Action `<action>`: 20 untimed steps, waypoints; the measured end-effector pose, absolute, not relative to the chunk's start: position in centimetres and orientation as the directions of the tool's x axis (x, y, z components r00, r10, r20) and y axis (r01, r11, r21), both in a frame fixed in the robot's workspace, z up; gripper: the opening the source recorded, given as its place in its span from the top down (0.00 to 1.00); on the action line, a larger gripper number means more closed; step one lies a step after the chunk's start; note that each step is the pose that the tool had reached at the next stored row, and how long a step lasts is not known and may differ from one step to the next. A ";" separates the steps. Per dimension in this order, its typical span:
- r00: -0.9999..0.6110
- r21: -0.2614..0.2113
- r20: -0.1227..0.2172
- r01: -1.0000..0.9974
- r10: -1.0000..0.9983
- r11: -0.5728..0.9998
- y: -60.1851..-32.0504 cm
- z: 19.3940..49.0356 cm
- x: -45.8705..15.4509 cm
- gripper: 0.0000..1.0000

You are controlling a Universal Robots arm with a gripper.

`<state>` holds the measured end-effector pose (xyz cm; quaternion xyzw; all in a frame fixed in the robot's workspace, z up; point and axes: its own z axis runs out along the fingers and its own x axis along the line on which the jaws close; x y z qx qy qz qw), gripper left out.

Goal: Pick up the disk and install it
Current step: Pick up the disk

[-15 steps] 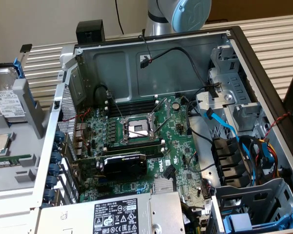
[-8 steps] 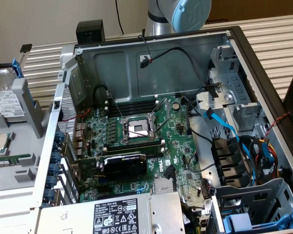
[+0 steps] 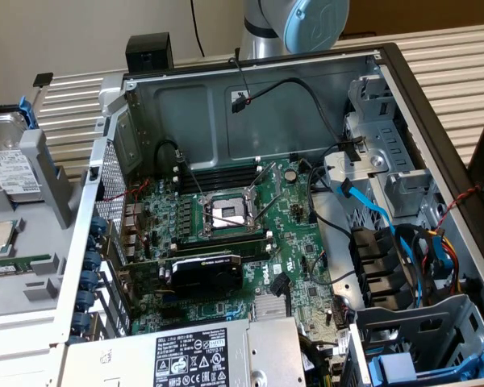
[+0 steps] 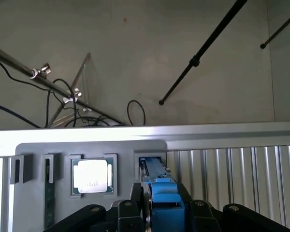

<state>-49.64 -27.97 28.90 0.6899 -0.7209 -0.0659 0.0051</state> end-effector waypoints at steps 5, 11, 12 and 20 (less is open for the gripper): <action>-0.049 0.107 -0.083 -0.993 -0.995 0.039 -28.0 28.9 -49.7 0.61; -0.049 0.113 -0.083 -0.993 -0.995 0.039 -28.0 29.0 -49.8 0.61; -0.049 0.113 -0.083 -0.993 -0.995 0.039 -28.0 29.0 -49.8 0.61; -0.049 0.113 -0.081 -0.993 -0.996 0.040 -28.0 29.0 -49.8 0.62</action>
